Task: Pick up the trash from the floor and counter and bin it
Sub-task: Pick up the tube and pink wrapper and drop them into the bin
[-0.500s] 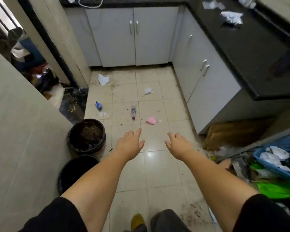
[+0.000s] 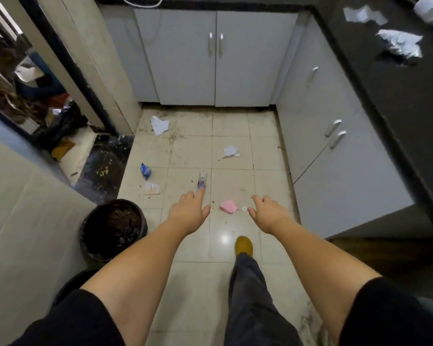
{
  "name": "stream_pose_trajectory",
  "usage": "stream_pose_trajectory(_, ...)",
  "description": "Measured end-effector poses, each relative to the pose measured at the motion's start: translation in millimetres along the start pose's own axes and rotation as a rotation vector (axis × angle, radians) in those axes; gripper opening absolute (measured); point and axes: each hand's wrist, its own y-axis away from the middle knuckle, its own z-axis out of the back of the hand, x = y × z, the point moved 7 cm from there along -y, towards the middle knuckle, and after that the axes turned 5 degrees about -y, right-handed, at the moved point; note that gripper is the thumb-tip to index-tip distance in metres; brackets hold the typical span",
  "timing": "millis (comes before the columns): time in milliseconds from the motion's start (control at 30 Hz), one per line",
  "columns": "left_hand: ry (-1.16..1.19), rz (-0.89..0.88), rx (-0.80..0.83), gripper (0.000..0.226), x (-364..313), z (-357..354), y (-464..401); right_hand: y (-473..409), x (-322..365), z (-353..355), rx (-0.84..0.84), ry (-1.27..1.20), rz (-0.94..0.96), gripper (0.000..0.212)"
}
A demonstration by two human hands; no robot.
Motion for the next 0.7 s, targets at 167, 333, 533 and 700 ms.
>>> stream_pose_trajectory(167,0.112,0.128,0.038,0.059,-6,17,-108,-122,-25,42,0.090,0.065,0.070,0.050)
stream_pose_trajectory(333,0.143,0.174,0.064,0.060,3,-9,-209,-234,-39,38,0.131,0.082,0.090,0.048)
stream_pose_trajectory(533,0.144,0.233,0.104,0.059,47,-147,-344,-371,-56,-100,0.216,0.104,0.105,0.047)
stream_pose_trajectory(700,0.091,0.240,0.132,0.057,91,-288,-440,-466,-73,-252,0.268,0.091,0.132,0.053)
